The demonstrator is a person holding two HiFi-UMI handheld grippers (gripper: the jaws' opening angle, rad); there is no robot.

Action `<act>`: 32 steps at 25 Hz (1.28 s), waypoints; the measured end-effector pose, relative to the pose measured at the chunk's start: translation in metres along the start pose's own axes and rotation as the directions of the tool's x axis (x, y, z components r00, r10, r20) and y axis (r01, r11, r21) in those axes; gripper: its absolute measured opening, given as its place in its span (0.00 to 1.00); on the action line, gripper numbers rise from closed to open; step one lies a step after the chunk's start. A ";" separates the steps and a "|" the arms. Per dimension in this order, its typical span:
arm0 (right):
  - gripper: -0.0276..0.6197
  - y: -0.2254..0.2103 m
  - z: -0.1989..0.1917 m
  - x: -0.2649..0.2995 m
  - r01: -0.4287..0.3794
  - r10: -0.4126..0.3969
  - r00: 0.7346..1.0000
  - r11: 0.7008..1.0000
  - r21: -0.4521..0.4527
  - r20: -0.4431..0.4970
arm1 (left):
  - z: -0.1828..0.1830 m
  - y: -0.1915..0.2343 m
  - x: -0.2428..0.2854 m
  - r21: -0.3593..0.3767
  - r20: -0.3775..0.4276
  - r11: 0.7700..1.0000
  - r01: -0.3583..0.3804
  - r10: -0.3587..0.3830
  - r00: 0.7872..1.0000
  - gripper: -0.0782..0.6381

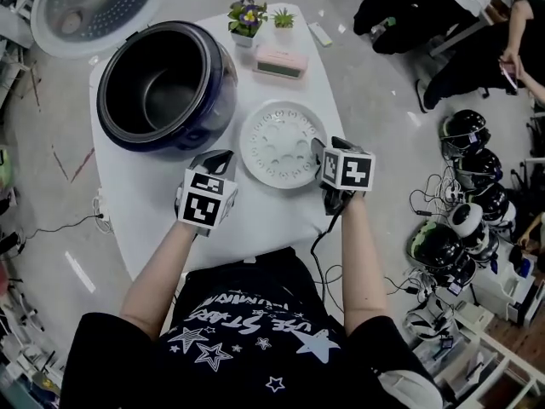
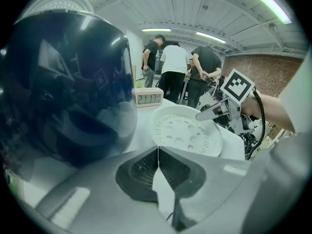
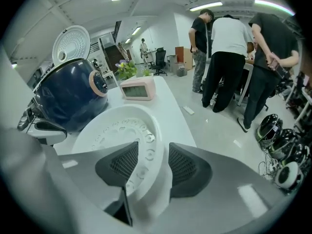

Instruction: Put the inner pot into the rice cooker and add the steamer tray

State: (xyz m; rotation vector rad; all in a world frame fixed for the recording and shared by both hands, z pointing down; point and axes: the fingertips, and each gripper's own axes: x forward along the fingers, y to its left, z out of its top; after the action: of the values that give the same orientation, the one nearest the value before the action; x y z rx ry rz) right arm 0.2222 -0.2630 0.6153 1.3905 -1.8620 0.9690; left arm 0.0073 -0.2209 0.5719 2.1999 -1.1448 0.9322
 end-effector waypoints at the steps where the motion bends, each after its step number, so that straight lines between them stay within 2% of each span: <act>1: 0.38 -0.001 -0.001 0.003 -0.002 0.002 1.000 1.000 0.005 -0.011 | 0.000 0.000 0.002 -0.005 -0.001 1.000 -0.003 0.003 1.000 0.12; 5: 0.28 -0.005 -0.003 0.012 -0.024 0.026 0.999 0.998 0.051 -0.023 | 0.002 0.000 0.007 -0.027 -0.002 1.000 -0.010 0.010 1.000 0.12; 8: 0.15 -0.007 -0.004 0.015 -0.016 0.018 0.999 0.998 0.058 -0.029 | 0.002 0.000 0.006 -0.041 -0.004 0.999 -0.015 0.015 1.000 0.12; 9: 0.13 -0.007 -0.004 0.015 -0.010 0.012 1.000 0.998 0.062 -0.028 | 0.002 0.001 0.006 -0.045 -0.004 0.999 -0.016 0.016 1.000 0.12; 21: 0.12 -0.001 0.005 -0.005 0.016 -0.016 1.000 0.998 0.059 0.004 | 0.009 0.005 -0.015 -0.033 0.041 0.999 -0.004 0.005 0.999 0.12; 25: 0.12 0.003 0.016 -0.031 0.001 -0.007 0.998 0.995 0.096 0.059 | 0.020 -0.001 -0.031 -0.013 0.076 1.000 0.013 -0.012 0.997 0.12; 32: 0.12 0.008 0.054 -0.088 0.004 -0.023 0.982 0.995 0.101 0.188 | 0.049 -0.007 -0.061 0.039 0.172 0.999 0.035 -0.041 0.984 0.12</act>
State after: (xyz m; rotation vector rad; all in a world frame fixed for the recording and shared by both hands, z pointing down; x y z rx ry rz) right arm 0.2346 -0.2621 0.5124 1.6020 -1.9610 0.9643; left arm 0.0043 -0.2196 0.4928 2.3612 -1.1663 0.7632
